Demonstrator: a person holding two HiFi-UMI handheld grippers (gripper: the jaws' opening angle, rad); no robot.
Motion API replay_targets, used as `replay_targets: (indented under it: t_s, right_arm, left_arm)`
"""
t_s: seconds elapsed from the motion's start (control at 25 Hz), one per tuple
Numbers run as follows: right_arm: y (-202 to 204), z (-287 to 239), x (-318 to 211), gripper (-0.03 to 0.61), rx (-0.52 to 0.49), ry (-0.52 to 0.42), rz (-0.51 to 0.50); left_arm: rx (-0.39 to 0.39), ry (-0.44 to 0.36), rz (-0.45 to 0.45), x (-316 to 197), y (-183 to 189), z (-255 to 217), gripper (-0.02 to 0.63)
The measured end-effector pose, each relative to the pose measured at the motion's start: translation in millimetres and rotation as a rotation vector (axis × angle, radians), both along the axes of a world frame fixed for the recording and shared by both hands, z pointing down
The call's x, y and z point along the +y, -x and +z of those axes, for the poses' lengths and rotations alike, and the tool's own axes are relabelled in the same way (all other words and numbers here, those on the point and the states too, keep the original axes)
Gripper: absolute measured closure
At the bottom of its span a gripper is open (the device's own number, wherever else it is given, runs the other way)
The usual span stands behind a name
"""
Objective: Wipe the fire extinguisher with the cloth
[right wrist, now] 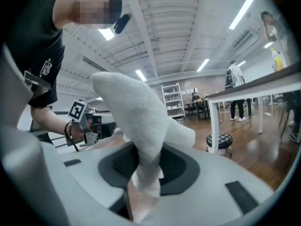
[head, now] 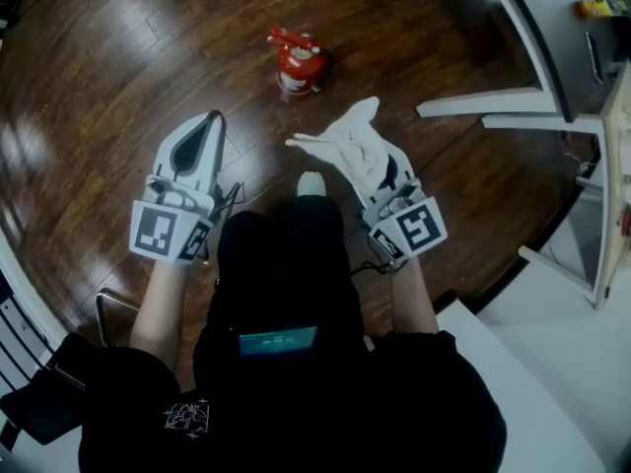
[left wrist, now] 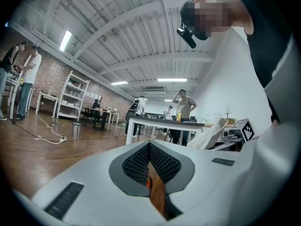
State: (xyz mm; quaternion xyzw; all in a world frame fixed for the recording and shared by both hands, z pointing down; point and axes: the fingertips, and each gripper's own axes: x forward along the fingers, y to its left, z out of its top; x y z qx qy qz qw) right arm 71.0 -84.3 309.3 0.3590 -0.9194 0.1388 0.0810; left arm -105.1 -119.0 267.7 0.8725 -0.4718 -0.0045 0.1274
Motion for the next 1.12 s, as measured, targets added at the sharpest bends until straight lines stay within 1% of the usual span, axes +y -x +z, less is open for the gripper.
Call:
replay_targets:
  t_s: [0.12, 0.28, 0.4, 0.52, 0.64, 0.72, 0.84, 0.96, 1.12]
  right_arm:
    - [-4, -87, 16, 0.446, -0.049, 0.04, 0.011]
    - [-3, -208, 44, 0.445, -0.107, 0.054, 0.024]
    - [7, -279, 75, 0.443, -0.101, 0.04, 0.042]
    - [19, -332, 113, 0.443, -0.082, 0.013, 0.061]
    - [33, -368, 155, 0.443, -0.066, -0.031, 0.092]
    - [39, -382, 183, 0.443, -0.057, -0.057, 0.114]
    - [50, -390, 216, 0.444, -0.076, -0.065, 0.125]
    - [53, -390, 229, 0.443, -0.098, -0.052, 0.149]
    - [43, -385, 233, 0.443, -0.078, -0.049, 0.206]
  left_arm:
    - [-0.01, 0.001, -0.006, 8, -2, -90, 0.612]
    - [-0.019, -0.007, -0.022, 27, 8, -206, 0.611]
    - [-0.013, -0.02, -0.025, 56, 20, -277, 0.612]
    - [-0.007, -0.043, 0.013, 97, 22, -330, 0.612]
    - [0.003, -0.076, 0.049, 142, 26, -365, 0.612]
    - [0.013, -0.085, 0.072, 170, 26, -376, 0.612]
    - [0.017, -0.096, 0.095, 202, 26, -386, 0.611]
    - [0.011, -0.109, 0.076, 219, 26, -390, 0.612]
    - [0.008, -0.104, 0.023, 235, 22, -389, 0.612]
